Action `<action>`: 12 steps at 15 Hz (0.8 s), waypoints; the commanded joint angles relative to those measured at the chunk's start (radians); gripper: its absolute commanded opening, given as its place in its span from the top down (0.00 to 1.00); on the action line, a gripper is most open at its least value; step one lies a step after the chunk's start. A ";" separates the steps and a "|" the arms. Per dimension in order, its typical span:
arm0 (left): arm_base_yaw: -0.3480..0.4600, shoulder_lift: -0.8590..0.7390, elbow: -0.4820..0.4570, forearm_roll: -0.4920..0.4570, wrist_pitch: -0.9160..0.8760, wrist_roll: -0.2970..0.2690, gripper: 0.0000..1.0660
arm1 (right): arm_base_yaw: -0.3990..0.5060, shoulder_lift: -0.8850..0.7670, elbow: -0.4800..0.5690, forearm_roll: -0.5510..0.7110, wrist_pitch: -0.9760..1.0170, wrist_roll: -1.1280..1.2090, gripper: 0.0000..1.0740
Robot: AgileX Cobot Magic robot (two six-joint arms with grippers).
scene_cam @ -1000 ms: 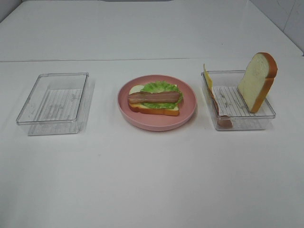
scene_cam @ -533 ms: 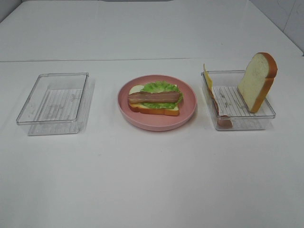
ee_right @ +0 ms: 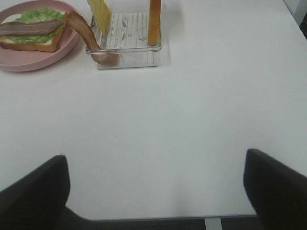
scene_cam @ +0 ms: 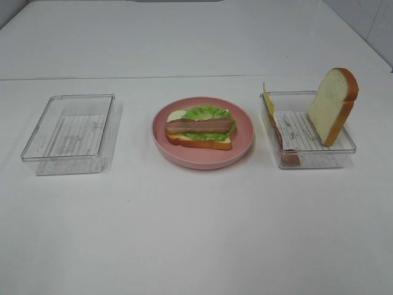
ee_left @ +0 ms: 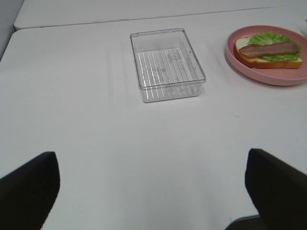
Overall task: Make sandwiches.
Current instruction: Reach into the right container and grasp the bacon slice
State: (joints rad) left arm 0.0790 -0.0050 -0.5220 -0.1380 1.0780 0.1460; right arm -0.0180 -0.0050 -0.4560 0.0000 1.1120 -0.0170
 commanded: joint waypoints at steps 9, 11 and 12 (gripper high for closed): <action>0.000 -0.023 0.002 -0.011 -0.002 0.002 0.04 | -0.004 -0.019 0.003 0.009 -0.008 -0.002 0.10; 0.000 -0.023 0.002 -0.011 -0.002 0.002 0.04 | -0.004 -0.019 0.003 0.009 -0.008 -0.002 0.10; 0.000 -0.023 0.002 -0.011 -0.002 0.002 0.04 | -0.004 -0.019 0.003 0.009 -0.008 -0.002 0.10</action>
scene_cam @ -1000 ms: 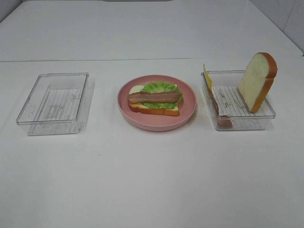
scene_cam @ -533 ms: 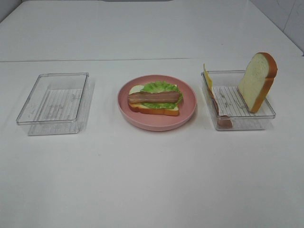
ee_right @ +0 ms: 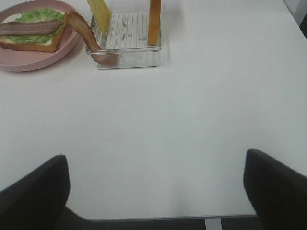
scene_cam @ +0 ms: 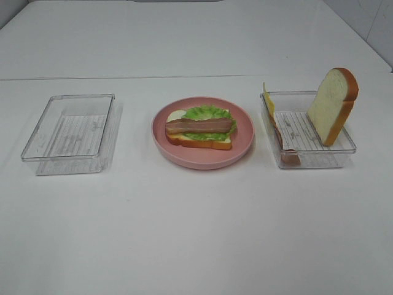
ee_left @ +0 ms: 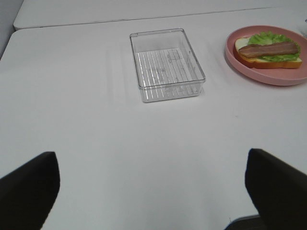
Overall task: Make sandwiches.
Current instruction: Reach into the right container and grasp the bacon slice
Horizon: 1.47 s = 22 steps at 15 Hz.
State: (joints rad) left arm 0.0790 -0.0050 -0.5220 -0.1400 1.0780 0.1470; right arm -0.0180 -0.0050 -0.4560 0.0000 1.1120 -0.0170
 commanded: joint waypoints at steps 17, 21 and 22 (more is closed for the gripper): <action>0.000 -0.015 0.002 -0.008 -0.002 0.001 0.04 | -0.004 0.451 -0.102 -0.020 -0.215 0.003 0.10; 0.000 -0.015 0.002 -0.008 -0.002 0.001 0.04 | -0.004 0.727 -0.199 -0.037 -0.225 -0.044 0.10; 0.000 -0.015 0.002 -0.008 -0.002 0.001 0.04 | -0.004 0.821 -0.264 -0.034 -0.223 -0.058 0.10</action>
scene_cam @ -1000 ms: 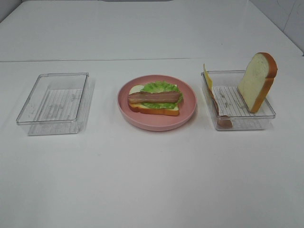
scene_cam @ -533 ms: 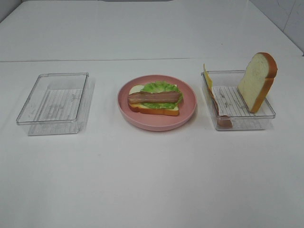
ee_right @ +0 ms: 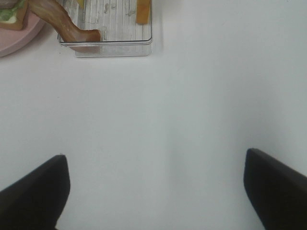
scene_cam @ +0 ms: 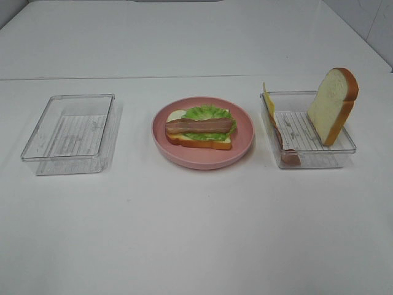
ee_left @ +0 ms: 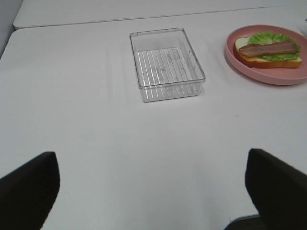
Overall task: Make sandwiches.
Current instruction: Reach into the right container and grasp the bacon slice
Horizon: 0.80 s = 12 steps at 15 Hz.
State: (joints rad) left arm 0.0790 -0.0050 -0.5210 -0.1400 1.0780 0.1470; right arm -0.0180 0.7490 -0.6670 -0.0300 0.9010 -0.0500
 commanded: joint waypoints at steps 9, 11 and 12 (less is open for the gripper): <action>0.000 -0.015 0.001 -0.008 -0.002 0.001 0.04 | -0.003 0.486 -0.413 0.075 0.063 -0.052 0.10; 0.000 -0.015 0.001 -0.008 -0.002 0.001 0.04 | -0.003 0.584 -0.508 0.144 0.131 -0.097 0.10; 0.000 -0.015 0.001 -0.008 -0.002 0.001 0.04 | -0.003 0.617 -0.544 0.163 0.153 -0.102 0.10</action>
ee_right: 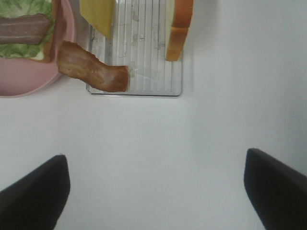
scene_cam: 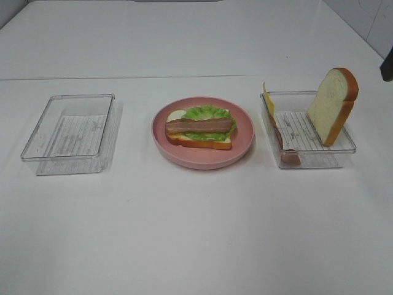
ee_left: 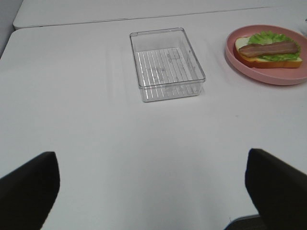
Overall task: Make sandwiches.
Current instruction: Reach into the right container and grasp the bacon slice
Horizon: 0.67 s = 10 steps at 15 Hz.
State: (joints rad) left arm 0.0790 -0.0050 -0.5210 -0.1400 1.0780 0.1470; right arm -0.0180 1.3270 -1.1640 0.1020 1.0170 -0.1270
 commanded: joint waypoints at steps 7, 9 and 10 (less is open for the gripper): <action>0.000 -0.015 0.001 -0.008 -0.002 0.001 0.04 | 0.246 0.219 -0.201 -0.133 0.113 0.088 0.10; 0.000 -0.015 0.001 -0.008 -0.002 0.001 0.04 | 0.297 0.272 -0.229 -0.160 0.112 0.108 0.10; 0.000 -0.015 0.001 -0.008 -0.002 0.001 0.04 | 0.320 0.308 -0.253 -0.156 0.115 0.113 0.10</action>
State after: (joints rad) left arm 0.0790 -0.0050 -0.5210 -0.1400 1.0780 0.1470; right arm 0.3070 1.6450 -1.4200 -0.0450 1.1290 -0.0200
